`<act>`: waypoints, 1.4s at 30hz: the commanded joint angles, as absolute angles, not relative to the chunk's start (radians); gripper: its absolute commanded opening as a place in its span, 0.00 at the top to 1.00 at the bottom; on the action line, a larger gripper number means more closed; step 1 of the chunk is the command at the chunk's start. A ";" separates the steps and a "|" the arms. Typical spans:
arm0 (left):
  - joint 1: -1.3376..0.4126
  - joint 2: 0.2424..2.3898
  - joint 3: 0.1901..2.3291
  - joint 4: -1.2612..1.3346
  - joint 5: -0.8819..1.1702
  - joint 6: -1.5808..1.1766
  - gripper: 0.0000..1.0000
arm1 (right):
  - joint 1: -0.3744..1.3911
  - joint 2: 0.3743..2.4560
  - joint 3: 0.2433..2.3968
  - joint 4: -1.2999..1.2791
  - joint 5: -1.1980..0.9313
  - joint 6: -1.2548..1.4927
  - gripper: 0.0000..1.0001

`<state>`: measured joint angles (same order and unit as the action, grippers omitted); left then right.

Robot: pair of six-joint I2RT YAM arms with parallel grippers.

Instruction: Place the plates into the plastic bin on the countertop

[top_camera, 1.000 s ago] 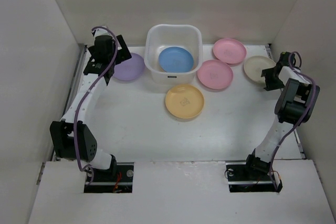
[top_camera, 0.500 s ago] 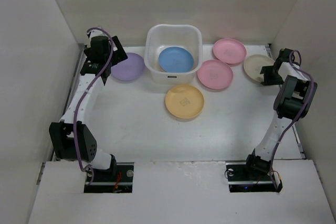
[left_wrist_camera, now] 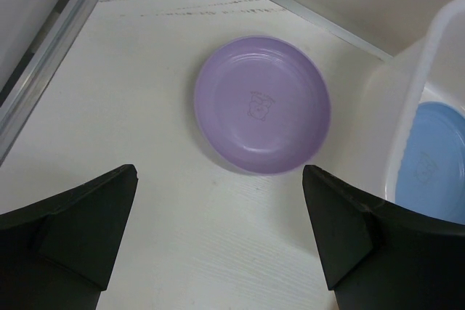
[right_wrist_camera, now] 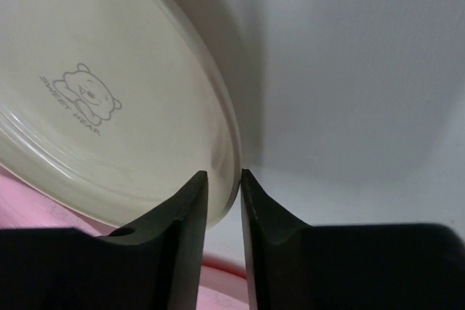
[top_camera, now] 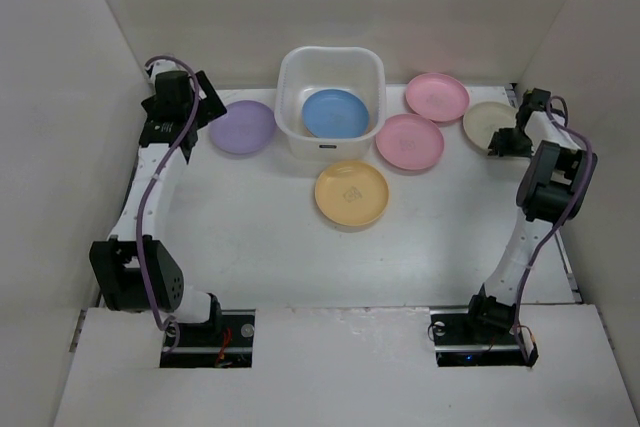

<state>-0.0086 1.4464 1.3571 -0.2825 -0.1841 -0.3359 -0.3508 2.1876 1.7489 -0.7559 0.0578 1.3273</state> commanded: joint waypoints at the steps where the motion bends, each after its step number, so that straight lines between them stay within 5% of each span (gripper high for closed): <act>1: 0.018 1.382 1.341 -0.281 -0.181 -0.342 0.00 | -0.337 2.212 1.819 -0.856 0.072 1.411 0.74; 7: 0.053 1.367 1.319 -0.272 -0.169 -0.350 0.00 | -0.324 2.226 1.858 -0.903 0.078 1.443 1.00; 20: -0.024 1.309 1.261 -0.281 -0.202 -0.423 0.00 | -0.208 1.843 1.720 -0.824 0.301 1.332 1.00; 26: -0.070 1.308 1.174 -0.304 -0.224 -0.462 0.00 | -0.073 1.698 1.621 -0.596 0.218 1.119 1.00; 42: -0.105 1.293 1.048 -0.316 -0.215 -0.541 0.00 | 0.263 2.114 2.400 -0.661 0.081 0.462 1.00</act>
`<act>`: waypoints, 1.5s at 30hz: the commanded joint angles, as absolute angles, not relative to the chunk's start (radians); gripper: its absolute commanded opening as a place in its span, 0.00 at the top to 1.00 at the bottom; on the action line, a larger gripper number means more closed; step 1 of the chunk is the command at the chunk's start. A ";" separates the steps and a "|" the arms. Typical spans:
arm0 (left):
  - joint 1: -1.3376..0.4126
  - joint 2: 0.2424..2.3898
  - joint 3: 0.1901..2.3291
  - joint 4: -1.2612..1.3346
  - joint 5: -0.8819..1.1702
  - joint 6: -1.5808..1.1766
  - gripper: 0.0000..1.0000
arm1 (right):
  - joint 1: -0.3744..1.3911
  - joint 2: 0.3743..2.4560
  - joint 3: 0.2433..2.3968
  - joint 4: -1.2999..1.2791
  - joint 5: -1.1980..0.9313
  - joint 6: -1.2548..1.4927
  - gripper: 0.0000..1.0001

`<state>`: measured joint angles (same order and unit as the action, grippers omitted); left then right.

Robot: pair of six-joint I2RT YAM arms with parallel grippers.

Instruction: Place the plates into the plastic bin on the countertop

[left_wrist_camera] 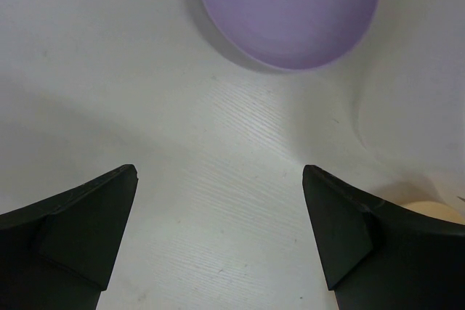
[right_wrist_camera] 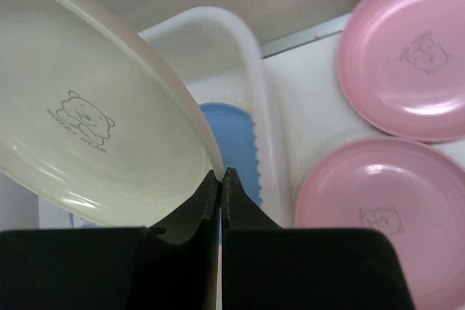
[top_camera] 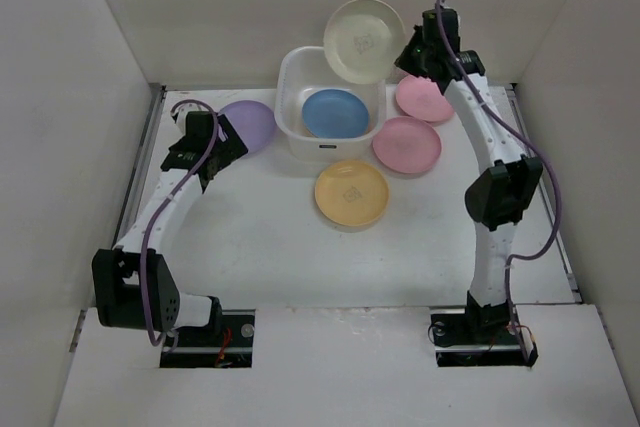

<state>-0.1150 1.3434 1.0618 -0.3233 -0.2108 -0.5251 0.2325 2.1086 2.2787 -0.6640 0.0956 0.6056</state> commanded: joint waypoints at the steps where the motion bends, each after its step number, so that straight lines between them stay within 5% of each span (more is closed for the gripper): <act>1: -0.105 1.289 1.043 -0.319 -0.215 -0.541 0.00 | 0.277 2.126 2.405 -0.655 0.084 0.436 1.00; 23: -0.081 1.253 0.973 -0.327 -0.193 -0.531 0.00 | 0.392 2.275 2.276 -0.528 0.202 0.203 0.93; 39: -0.065 1.261 0.965 -0.316 -0.175 -0.535 0.00 | 0.395 2.223 2.266 -0.526 0.218 0.253 0.40; 45: -0.070 1.296 0.971 -0.293 -0.175 -0.545 0.00 | 0.314 1.981 2.028 -0.512 0.262 0.368 0.34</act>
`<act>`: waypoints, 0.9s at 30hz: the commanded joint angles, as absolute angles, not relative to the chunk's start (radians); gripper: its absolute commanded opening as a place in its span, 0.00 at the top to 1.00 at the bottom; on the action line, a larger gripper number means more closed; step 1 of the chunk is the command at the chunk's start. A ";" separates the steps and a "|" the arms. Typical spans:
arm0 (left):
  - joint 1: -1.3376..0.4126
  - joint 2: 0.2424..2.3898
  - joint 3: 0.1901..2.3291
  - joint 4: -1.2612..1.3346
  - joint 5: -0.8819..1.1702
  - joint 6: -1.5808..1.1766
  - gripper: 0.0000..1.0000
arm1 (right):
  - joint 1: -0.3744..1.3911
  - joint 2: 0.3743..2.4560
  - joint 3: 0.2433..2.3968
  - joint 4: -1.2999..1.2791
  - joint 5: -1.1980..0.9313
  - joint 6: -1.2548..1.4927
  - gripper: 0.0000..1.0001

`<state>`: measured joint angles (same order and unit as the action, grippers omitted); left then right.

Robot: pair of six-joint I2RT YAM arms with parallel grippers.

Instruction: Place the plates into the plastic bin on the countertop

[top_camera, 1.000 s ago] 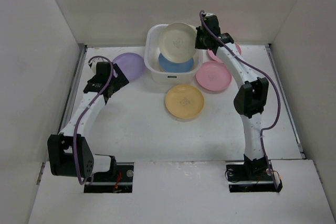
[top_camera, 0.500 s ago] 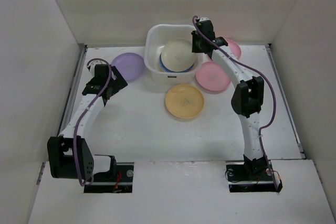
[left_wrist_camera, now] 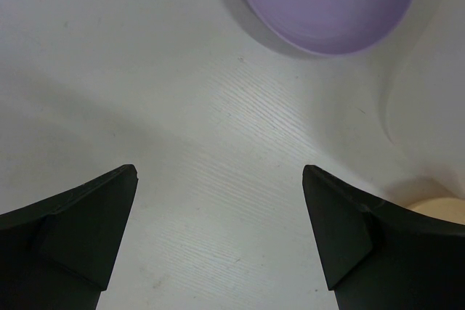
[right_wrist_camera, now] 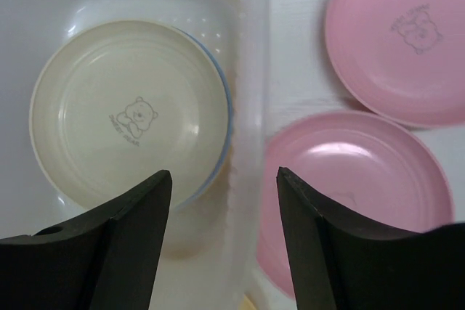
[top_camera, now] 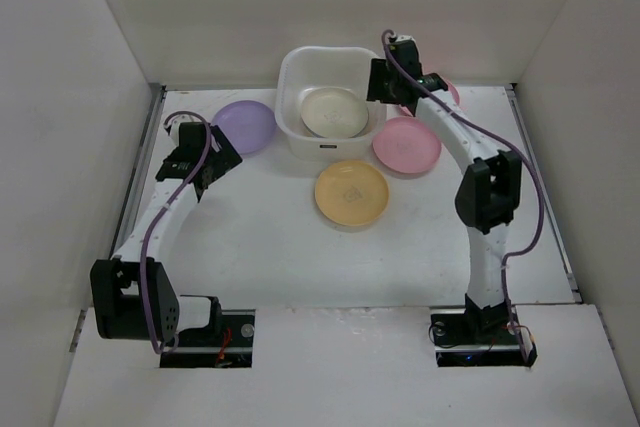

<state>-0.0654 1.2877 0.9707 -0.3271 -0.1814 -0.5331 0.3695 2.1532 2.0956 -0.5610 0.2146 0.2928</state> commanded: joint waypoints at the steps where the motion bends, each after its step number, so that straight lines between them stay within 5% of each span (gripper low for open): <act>1: -0.073 1.305 0.974 -0.287 -0.175 -0.548 0.00 | 0.294 1.935 1.967 -0.503 0.264 0.382 0.34; 13: -0.150 1.393 1.026 -0.258 -0.170 -0.558 0.00 | 0.102 1.638 1.315 -0.408 0.169 0.500 0.32; 27: -0.156 1.414 1.051 -0.265 -0.161 -0.554 0.00 | 0.022 1.788 1.241 -0.377 0.089 0.591 0.37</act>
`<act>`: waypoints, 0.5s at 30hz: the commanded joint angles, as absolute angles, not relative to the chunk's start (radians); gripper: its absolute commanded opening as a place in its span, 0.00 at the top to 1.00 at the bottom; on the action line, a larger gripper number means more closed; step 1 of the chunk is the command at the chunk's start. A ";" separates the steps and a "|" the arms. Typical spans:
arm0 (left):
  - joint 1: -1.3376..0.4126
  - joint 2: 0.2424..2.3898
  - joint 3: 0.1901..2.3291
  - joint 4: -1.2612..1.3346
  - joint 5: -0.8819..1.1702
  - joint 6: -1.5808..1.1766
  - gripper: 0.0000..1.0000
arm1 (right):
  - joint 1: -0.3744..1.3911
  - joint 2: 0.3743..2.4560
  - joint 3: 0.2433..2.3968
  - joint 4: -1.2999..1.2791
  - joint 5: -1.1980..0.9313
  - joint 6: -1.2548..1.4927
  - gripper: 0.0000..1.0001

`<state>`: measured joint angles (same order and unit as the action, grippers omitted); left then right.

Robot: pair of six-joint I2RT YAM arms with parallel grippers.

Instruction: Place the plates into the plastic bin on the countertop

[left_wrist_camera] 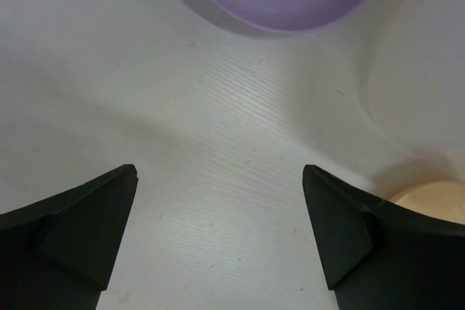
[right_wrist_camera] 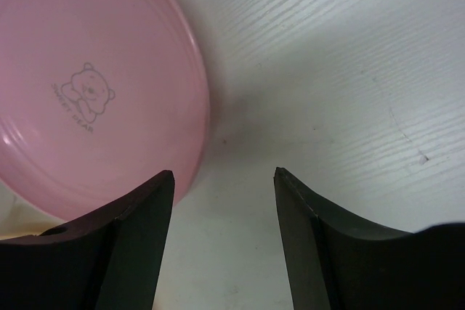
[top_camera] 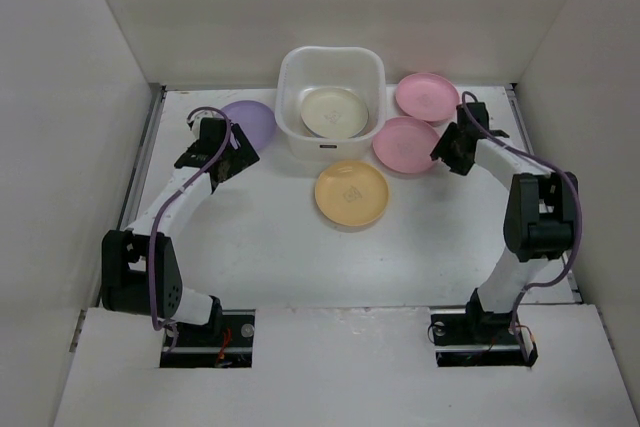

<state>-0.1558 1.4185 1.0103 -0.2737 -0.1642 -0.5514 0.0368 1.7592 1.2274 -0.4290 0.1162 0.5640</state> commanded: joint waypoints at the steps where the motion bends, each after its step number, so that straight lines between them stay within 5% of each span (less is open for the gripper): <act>1: -0.154 1.411 1.051 -0.265 -0.161 -0.554 0.00 | 0.018 1.801 1.246 -0.377 0.078 0.594 0.38; 15: -0.139 1.394 1.031 -0.268 -0.161 -0.554 0.00 | 0.001 1.931 1.370 -0.417 -0.060 0.644 0.49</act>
